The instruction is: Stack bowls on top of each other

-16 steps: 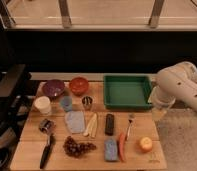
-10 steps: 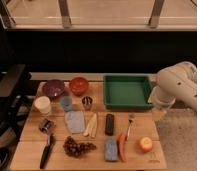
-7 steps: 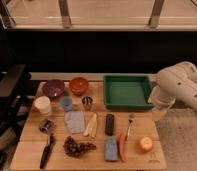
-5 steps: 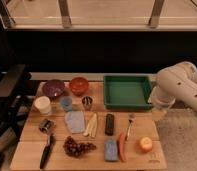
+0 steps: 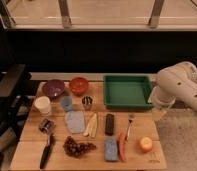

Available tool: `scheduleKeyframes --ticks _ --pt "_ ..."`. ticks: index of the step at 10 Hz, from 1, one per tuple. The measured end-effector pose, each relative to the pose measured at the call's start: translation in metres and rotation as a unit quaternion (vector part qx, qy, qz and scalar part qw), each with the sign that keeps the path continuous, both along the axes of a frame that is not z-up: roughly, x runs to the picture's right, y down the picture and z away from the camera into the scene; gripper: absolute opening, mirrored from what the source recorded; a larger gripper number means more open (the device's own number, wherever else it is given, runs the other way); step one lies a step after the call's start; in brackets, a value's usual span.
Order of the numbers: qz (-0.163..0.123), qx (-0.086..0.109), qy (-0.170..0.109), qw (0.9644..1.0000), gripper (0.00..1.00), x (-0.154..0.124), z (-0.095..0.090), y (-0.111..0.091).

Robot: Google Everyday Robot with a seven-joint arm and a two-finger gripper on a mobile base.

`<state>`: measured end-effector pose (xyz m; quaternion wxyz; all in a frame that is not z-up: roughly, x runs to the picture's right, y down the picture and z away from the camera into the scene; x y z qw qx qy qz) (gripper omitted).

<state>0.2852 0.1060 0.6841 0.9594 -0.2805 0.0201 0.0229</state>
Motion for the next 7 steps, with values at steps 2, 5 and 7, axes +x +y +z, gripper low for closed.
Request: scheduleKeyframes --ticks 2,5,7 --pt "0.000 0.000 0.000 1.0000 0.65 0.0000 0.0000 0.0000" --pt "0.000 0.000 0.000 1.0000 0.65 0.0000 0.0000 0.0000" --pt "-0.003 0.004 -0.013 0.9999 0.65 -0.0007 -0.0022 -0.0061"
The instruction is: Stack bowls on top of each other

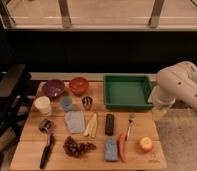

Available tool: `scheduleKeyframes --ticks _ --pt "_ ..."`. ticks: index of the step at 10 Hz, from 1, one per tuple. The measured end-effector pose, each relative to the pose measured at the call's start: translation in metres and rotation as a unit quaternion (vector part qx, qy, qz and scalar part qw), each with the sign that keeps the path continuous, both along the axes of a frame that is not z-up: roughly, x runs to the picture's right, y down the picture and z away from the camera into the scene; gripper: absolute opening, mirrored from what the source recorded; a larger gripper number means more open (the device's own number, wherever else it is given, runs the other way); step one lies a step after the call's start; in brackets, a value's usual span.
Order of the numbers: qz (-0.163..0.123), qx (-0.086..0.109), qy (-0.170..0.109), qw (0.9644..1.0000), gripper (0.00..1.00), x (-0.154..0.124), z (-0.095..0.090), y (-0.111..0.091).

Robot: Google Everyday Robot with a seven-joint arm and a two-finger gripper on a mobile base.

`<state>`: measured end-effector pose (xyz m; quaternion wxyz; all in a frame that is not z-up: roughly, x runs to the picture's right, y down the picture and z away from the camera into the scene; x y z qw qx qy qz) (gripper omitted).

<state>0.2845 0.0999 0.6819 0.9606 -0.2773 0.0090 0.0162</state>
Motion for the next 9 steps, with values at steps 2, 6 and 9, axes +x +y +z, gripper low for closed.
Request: scheduleKeyframes --ticks 2,6,9 --pt "-0.017 0.011 -0.043 0.9989 0.65 -0.016 -0.004 -0.014" --pt "-0.075 0.047 -0.139 0.9863 0.65 -0.101 -0.010 -0.044" --pt "-0.128 0.066 -0.210 0.9670 0.65 -0.163 -0.018 -0.058"
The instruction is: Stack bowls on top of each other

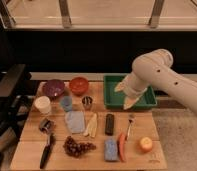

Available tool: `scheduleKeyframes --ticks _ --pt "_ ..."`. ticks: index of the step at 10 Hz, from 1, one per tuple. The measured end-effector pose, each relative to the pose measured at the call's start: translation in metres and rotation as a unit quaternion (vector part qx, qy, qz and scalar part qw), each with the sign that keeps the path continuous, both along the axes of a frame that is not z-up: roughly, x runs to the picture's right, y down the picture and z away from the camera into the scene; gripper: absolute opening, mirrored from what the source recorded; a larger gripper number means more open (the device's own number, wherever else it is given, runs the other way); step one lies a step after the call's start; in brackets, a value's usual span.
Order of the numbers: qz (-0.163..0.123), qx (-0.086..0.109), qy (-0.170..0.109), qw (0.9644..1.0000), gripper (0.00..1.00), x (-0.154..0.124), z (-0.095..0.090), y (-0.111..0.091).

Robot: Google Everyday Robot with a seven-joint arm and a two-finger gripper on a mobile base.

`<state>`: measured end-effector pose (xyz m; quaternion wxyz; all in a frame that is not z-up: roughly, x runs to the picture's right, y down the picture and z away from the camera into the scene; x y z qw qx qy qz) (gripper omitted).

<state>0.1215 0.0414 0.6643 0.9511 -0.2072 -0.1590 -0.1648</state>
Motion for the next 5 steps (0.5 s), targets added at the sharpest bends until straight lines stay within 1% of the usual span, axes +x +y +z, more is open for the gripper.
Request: scheduleKeyframes --ticks 5 --pt "-0.003 0.002 -0.004 1.0000 0.65 -0.0016 0.0009 -0.0001"
